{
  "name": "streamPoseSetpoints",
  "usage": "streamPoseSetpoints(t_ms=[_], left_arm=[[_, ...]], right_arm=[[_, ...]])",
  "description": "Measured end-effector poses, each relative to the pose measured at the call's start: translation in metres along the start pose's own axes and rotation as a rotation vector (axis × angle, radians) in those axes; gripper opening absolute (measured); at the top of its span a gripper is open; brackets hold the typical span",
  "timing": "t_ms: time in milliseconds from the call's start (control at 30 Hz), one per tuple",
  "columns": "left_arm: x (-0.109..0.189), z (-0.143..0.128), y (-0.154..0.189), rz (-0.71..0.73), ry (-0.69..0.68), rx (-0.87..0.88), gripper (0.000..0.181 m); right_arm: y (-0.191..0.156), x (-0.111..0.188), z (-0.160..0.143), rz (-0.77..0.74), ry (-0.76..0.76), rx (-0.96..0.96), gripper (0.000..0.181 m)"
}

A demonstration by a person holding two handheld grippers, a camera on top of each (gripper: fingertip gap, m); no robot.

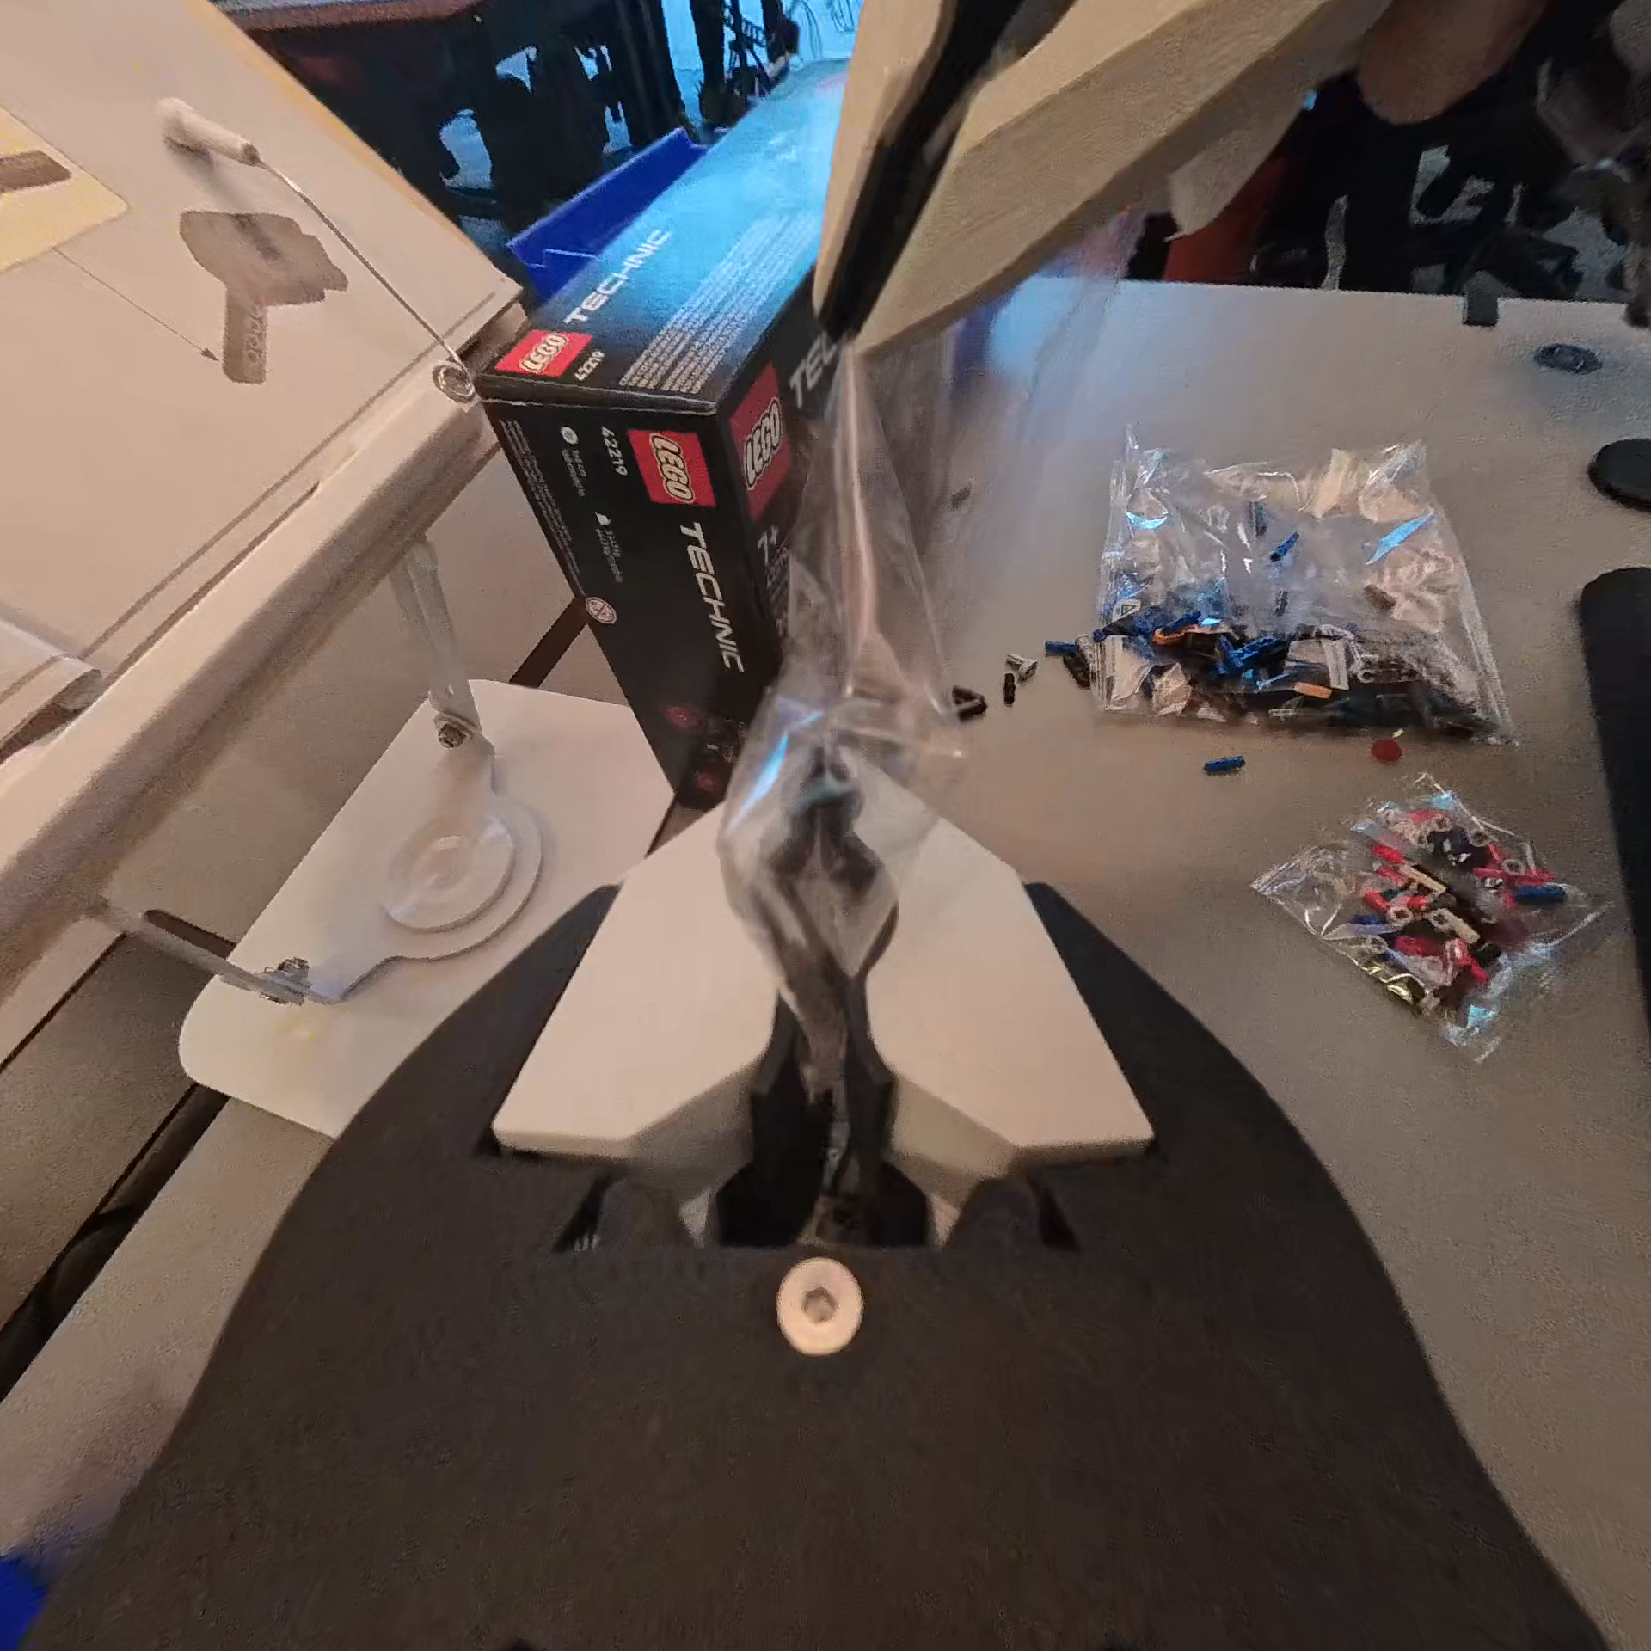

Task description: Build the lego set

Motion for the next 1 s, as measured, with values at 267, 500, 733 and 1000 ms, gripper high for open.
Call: streamPoseSetpoints(t_ms=[267, 500, 733, 1000], left_arm=[[0.013, 0.02, -0.01, -0.014, 0.079, 0.028, 0.0], [0.027, 0.032, -0.017, -0.057, 0.157, 0.036, 0.0], [0.043, 0.042, -0.016, -0.143, 0.243, 0.056, 0.0], [0.041, 0.029, -0.021, -0.172, 0.256, 0.125, 0.0]], right_arm=[[0.004, 0.015, -0.041, -0.05, 0.15, -0.124, 0.044], [-0.006, -0.019, -0.091, 0.021, 0.193, -0.227, 0.046], [-0.004, -0.065, -0.123, 0.026, 0.128, -0.217, 0.048], [-0.019, -0.08, -0.122, 0.114, 0.147, -0.176, 0.0]])
Point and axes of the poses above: each gripper's, where its closed fingertips meet, x back along the fingers, z out of its top, y = z × x across the jaws, the point moved 7 cm from there along x, back along the fingers, and after that the axes turned 13 degrees about z, right-handed, at the moved point
